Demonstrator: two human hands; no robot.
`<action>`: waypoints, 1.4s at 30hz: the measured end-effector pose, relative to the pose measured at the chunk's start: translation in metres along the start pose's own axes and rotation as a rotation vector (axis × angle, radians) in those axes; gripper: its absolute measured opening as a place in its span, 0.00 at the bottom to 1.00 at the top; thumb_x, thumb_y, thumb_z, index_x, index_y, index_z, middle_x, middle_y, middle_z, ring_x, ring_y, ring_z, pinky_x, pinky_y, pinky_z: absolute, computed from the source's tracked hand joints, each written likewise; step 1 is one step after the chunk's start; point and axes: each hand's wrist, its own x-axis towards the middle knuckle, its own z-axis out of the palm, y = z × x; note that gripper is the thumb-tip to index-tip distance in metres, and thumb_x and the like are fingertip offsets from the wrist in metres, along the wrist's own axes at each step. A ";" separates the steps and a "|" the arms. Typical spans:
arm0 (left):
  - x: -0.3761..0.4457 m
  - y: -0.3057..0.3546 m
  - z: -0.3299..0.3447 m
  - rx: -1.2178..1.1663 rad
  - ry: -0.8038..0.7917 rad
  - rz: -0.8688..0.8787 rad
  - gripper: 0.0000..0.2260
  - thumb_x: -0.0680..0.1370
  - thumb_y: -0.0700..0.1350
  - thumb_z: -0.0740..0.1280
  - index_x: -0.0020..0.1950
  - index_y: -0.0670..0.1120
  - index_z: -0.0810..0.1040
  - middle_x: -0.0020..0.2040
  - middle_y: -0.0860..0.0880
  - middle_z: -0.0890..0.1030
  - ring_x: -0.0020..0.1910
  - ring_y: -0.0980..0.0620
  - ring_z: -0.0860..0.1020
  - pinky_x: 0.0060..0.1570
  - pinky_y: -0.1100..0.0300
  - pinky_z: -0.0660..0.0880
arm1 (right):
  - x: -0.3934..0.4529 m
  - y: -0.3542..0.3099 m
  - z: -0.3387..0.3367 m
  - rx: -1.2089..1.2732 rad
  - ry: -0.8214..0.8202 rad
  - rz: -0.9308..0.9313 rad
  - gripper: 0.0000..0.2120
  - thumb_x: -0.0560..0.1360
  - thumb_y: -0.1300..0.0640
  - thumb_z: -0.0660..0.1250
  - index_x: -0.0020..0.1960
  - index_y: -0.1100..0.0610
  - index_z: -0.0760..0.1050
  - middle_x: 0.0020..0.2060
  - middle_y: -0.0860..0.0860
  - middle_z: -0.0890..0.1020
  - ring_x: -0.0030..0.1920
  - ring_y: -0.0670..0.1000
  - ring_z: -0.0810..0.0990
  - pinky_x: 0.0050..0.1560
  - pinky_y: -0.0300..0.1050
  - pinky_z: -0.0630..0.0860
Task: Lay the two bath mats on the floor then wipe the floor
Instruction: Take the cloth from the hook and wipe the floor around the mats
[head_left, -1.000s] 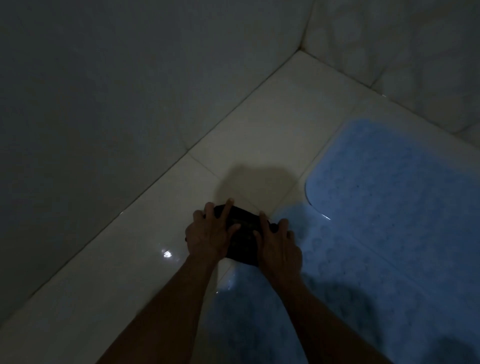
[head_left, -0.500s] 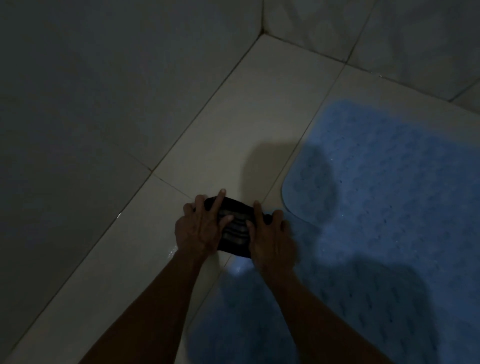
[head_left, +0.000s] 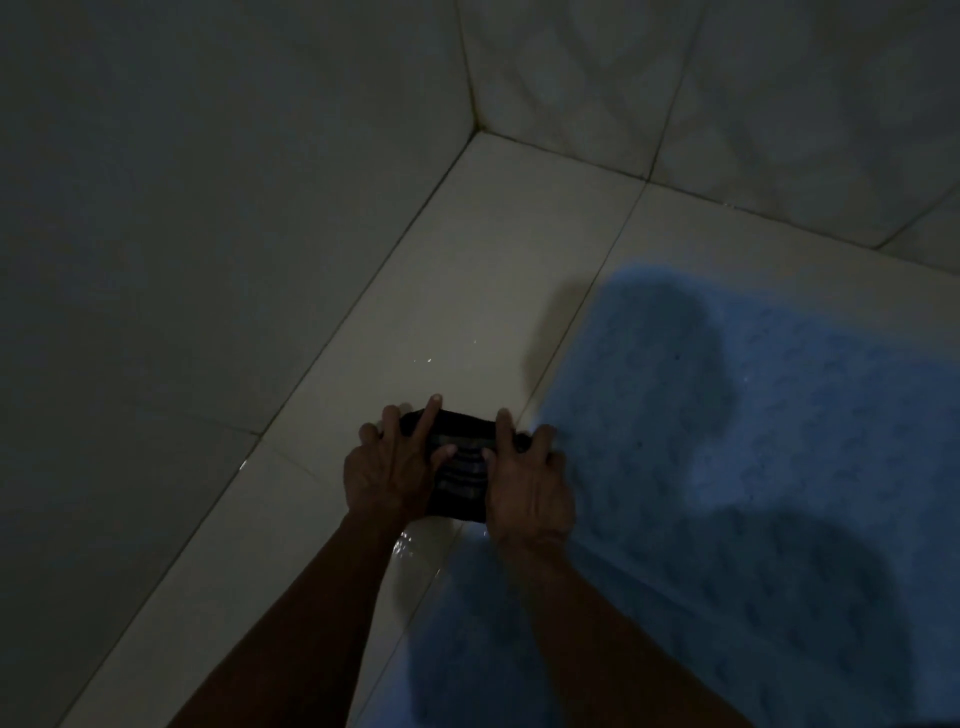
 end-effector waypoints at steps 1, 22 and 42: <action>0.005 0.005 -0.005 0.013 -0.009 0.000 0.31 0.80 0.68 0.48 0.80 0.64 0.38 0.74 0.45 0.59 0.64 0.42 0.69 0.51 0.49 0.74 | 0.006 0.000 -0.005 0.012 -0.007 0.031 0.29 0.75 0.46 0.69 0.74 0.47 0.66 0.67 0.63 0.71 0.51 0.63 0.78 0.39 0.54 0.79; 0.119 0.069 -0.054 -0.057 0.038 0.232 0.31 0.81 0.68 0.46 0.80 0.62 0.39 0.77 0.45 0.57 0.69 0.42 0.65 0.55 0.48 0.75 | 0.110 0.041 -0.052 0.032 0.093 0.089 0.26 0.81 0.43 0.57 0.78 0.46 0.57 0.70 0.62 0.65 0.60 0.64 0.74 0.46 0.58 0.79; 0.219 0.134 -0.100 -0.259 -0.014 0.384 0.32 0.80 0.69 0.48 0.81 0.62 0.40 0.80 0.42 0.52 0.72 0.38 0.63 0.61 0.47 0.71 | 0.209 0.061 -0.106 -0.050 0.099 0.253 0.25 0.82 0.43 0.52 0.78 0.43 0.52 0.70 0.58 0.61 0.62 0.59 0.71 0.47 0.52 0.77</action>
